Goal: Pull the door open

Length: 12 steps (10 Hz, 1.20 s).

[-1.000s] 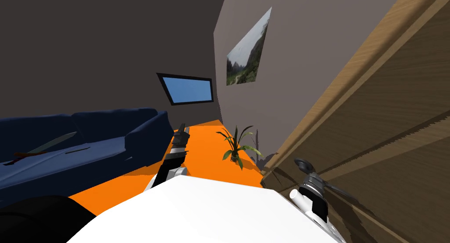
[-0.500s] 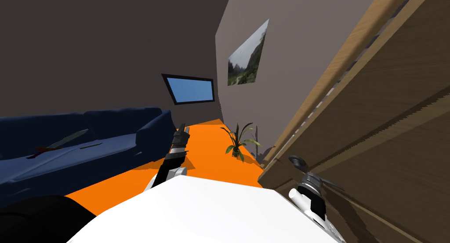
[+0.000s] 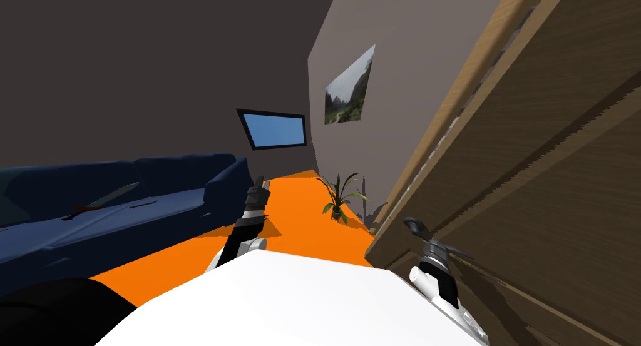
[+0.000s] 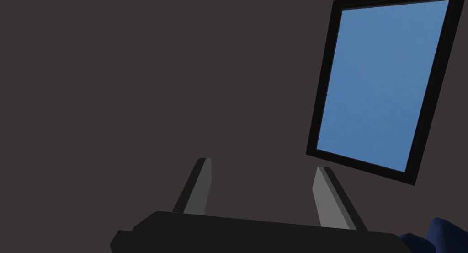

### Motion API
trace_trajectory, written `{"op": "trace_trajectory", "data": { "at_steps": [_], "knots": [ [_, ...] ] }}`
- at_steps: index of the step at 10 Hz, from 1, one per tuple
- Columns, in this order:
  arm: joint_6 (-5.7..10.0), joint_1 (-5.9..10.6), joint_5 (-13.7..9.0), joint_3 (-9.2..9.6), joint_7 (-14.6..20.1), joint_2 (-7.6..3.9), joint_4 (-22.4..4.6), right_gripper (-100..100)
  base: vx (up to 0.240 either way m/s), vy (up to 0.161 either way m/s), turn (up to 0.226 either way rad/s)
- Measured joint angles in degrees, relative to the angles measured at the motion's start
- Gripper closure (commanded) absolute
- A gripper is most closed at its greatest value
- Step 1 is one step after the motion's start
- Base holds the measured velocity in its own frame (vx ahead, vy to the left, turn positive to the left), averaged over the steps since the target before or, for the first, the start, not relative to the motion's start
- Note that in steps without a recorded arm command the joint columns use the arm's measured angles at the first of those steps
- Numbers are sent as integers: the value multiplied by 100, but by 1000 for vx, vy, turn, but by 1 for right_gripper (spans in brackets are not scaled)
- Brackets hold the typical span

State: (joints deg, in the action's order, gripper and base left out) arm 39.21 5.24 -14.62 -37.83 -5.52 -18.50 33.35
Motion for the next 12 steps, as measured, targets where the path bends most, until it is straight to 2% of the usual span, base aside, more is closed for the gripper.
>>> {"op": "trace_trajectory", "data": {
  "at_steps": [1,2,3,4,5,8,9,10,11,12],
  "knots": [
    [-26,-6,37,78,37,22,21,100,138,-88,49],
    [34,53,77,168,119,-65,-151,100,111,-66,15],
    [-48,-16,81,175,129,-30,77,100,108,-99,27],
    [-20,25,113,248,197,-114,-29,100,161,-104,28],
    [-14,24,135,293,241,-127,-24,100,78,-56,-9],
    [-5,71,177,374,289,-163,11,100,-187,-24,57],
    [-117,-9,211,445,300,-87,254,100,-181,23,45],
    [-97,29,243,516,340,-92,159,100,-199,39,30],
    [18,126,291,611,395,-129,-54,100,-219,26,54],
    [-17,84,331,695,435,-93,60,100,-223,14,48]
  ]
}}
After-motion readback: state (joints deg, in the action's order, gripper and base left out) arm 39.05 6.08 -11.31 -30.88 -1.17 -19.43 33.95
